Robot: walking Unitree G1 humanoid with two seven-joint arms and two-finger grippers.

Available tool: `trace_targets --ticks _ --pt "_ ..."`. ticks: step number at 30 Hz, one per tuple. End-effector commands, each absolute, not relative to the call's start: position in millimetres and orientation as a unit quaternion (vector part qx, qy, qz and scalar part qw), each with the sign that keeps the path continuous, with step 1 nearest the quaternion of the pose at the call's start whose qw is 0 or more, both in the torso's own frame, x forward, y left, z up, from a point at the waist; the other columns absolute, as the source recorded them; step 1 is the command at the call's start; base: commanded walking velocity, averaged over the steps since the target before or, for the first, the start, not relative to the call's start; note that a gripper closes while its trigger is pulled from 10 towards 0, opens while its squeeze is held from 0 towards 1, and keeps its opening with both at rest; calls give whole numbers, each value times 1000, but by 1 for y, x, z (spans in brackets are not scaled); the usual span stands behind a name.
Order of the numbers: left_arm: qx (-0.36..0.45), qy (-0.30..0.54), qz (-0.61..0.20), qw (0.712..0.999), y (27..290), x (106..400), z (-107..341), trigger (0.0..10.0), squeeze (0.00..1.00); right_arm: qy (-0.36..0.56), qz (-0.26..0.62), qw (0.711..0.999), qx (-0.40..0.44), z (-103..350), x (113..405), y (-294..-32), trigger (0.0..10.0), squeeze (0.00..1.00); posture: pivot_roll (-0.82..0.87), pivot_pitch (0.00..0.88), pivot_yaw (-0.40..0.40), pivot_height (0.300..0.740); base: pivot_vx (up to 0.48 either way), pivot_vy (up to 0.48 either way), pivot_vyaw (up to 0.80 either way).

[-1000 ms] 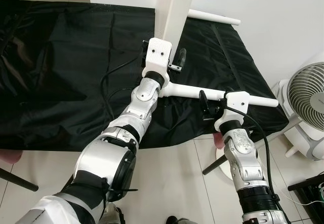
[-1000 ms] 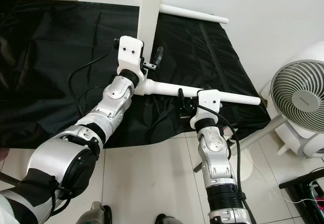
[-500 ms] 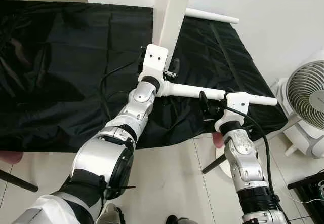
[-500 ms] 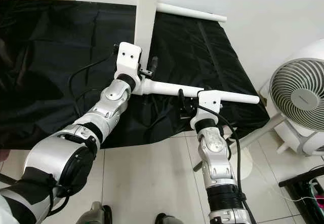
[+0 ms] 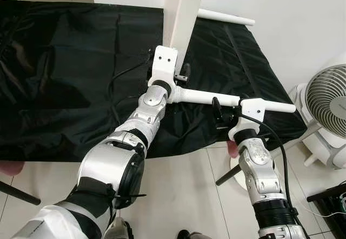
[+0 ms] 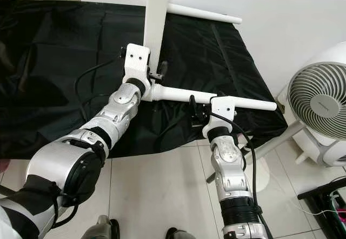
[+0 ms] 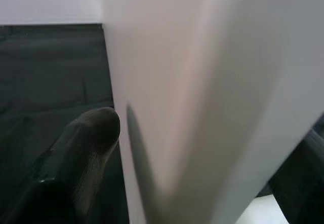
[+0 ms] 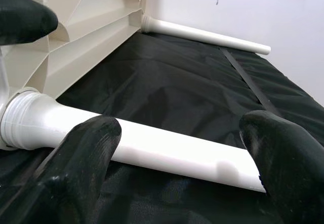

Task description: Building children table

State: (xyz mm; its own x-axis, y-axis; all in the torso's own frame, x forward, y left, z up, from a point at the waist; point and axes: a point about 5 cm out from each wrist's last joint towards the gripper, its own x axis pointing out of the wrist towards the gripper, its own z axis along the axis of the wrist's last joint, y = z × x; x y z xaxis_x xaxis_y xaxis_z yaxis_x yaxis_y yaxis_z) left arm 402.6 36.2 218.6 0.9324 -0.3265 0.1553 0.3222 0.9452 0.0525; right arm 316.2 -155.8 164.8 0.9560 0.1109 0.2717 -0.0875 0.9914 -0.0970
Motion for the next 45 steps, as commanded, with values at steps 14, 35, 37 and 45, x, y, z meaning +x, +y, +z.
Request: trace_targets --ticks 14,35,37,45 --pt "8 -70 1 998 43 406 225 10000 0 -137 42 989 -46 163 312 -159 10000 0 -47 126 -43 740 0 0 0" --pt "4 -59 47 997 44 406 225 10000 0 -135 41 989 -44 163 311 -158 10000 0 -51 142 -42 740 0 0 0" --pt "4 -59 48 997 45 406 225 10000 0 -135 40 989 -44 163 311 -158 10000 0 -51 142 -42 740 0 0 0" --pt "14 -64 58 996 45 406 228 10000 0 -134 42 989 -42 162 311 -158 10000 0 -46 139 -45 740 0 0 0"
